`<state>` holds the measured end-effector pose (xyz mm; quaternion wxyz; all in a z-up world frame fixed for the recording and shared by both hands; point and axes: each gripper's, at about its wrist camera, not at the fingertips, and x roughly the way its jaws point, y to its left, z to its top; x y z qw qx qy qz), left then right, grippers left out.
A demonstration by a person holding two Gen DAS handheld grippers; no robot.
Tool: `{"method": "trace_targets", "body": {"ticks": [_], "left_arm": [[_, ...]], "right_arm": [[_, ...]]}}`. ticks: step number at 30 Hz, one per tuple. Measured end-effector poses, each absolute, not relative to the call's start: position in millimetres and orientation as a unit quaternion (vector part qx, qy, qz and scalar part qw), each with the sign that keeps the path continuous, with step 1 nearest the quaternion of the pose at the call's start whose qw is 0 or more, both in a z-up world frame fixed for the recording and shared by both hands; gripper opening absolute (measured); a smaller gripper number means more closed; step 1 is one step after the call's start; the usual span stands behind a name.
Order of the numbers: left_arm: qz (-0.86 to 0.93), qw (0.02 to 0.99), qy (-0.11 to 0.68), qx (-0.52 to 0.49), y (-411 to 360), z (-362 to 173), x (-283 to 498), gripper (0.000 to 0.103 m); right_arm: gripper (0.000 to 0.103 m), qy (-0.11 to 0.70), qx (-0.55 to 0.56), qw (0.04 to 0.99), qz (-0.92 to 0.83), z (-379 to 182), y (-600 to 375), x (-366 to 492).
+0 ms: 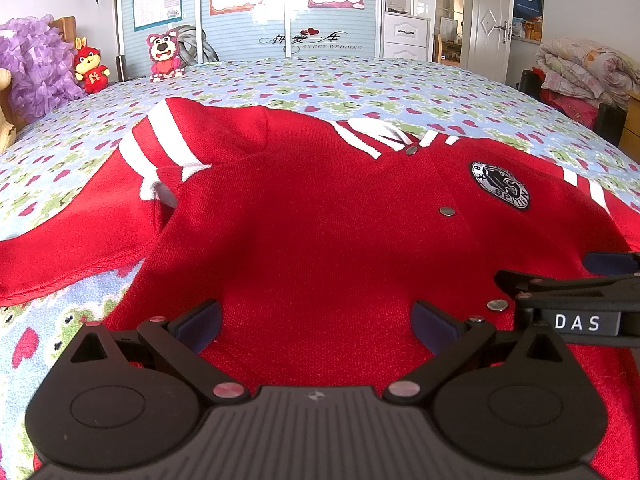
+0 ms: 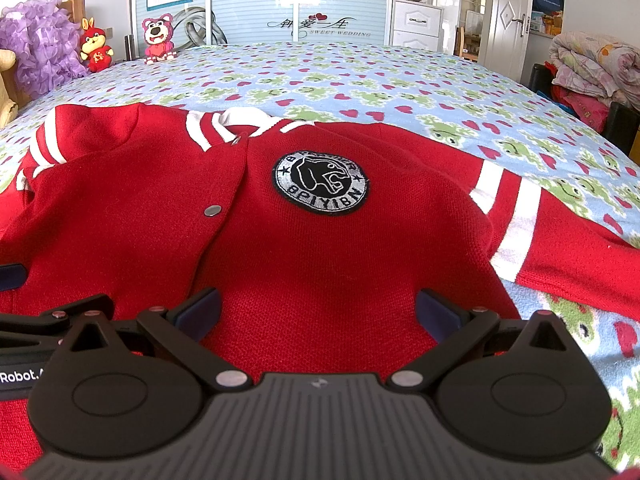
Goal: Fold clothes
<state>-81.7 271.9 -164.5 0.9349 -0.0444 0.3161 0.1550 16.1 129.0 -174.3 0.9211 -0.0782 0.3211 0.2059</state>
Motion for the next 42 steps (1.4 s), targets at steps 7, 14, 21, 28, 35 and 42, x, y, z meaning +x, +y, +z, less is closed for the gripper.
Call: {"method": "trace_targets", "body": {"ticks": [7,14,21,28,35,42], "left_arm": [[0.155,0.935,0.316,-0.044,272.0,-164.5,-81.8,0.103],[0.155,0.935,0.316,-0.044,272.0,-164.5,-81.6,0.103],[0.155,0.935,0.316,-0.044,271.8,-164.5,-82.1,0.103],[0.155,0.935,0.316,-0.045,272.2,-164.2,-82.1,0.103],[0.155,0.935,0.316,-0.045,273.0,-164.0,-79.3,0.103],[0.155,0.935,0.316,-0.045,273.1,-164.1,-79.5,0.103]], "right_arm": [[0.101,0.321,-0.078,0.921,0.206,-174.3,128.7,15.7],[0.101,0.321,-0.078,0.921,0.206,-174.5,128.1,14.9],[0.101,0.321,-0.078,0.921,0.206,-174.5,127.1,14.8],[0.101,0.321,-0.078,0.921,0.206,-174.3,126.1,14.9],[0.101,0.321,-0.079,0.921,0.206,-174.0,127.5,15.1],[0.101,0.321,-0.079,0.921,0.206,-173.8,127.8,15.5]]}}
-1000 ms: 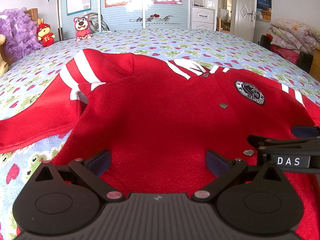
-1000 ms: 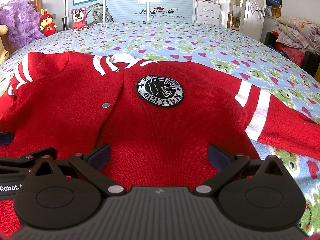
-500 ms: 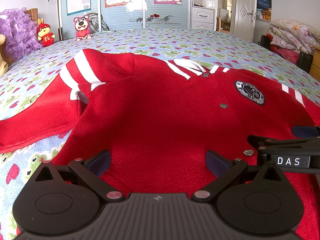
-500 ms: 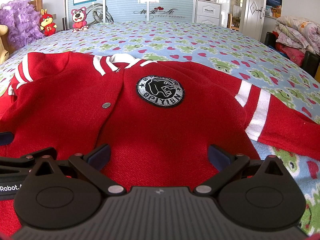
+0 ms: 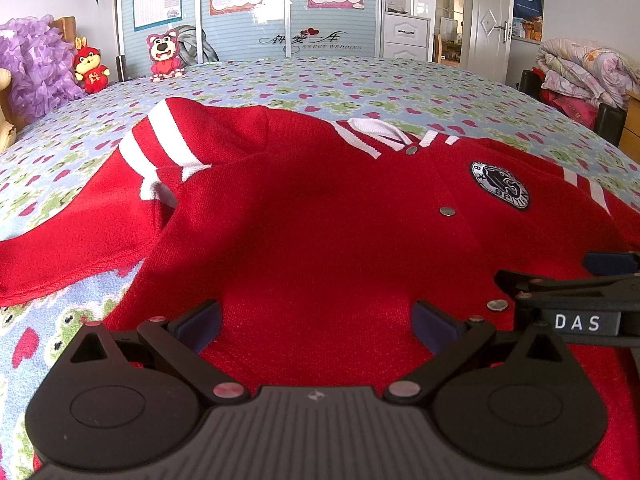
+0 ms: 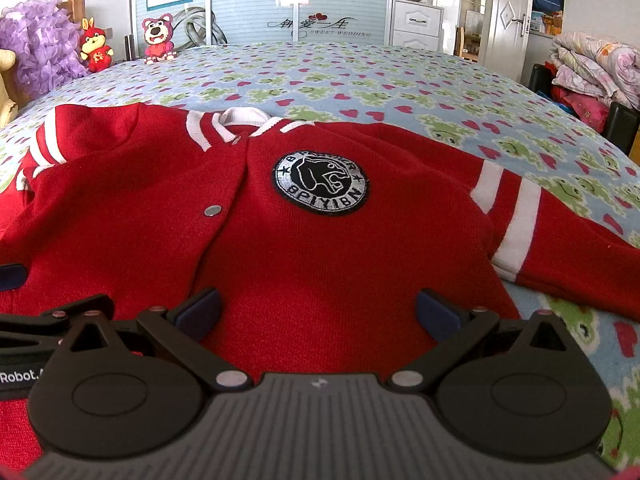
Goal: Fold clothes
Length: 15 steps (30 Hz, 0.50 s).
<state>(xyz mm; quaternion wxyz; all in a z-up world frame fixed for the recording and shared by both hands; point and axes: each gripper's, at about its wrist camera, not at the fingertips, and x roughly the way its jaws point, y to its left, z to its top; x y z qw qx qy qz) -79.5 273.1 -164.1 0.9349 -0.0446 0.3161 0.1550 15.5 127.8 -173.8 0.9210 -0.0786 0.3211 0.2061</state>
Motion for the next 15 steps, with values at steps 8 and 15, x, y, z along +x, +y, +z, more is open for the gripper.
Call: {"method": "trace_targets", "body": {"ticks": [8,15], "left_arm": [[0.155,0.935,0.316,-0.045,273.1,-163.9,-78.0,0.103],[0.155,0.935,0.316,-0.045,273.4,-164.3,-77.1,0.103]], "right_arm": [[0.101,0.321,-0.079,0.921,0.206,-173.7,128.1,16.0],[0.101,0.321,-0.079,0.921,0.206,-173.6,127.9,17.0]]}}
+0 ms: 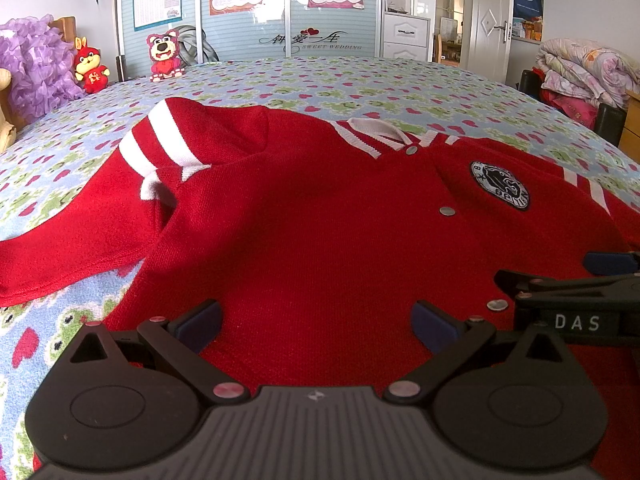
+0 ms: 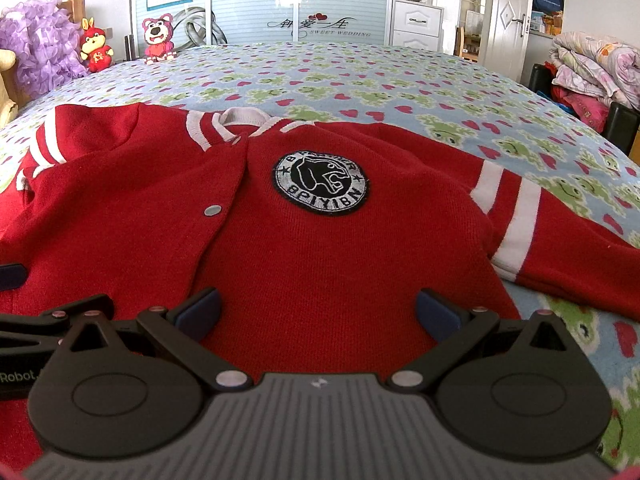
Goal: Fold clothes
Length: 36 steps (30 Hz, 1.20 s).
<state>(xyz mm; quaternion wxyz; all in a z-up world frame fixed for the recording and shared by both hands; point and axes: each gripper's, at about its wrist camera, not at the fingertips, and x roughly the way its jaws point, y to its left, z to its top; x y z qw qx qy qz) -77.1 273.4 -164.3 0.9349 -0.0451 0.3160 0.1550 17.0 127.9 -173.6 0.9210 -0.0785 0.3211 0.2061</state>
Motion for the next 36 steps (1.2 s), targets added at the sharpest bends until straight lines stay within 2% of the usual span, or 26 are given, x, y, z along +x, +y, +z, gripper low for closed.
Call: {"method": "trace_targets", "body": {"ticks": [36], "left_arm": [[0.155,0.935,0.316,-0.045,274.4,-164.6,-74.5,0.103]], "right_arm": [[0.101,0.321,-0.079,0.921,0.206,-174.4,126.2,17.9]]}}
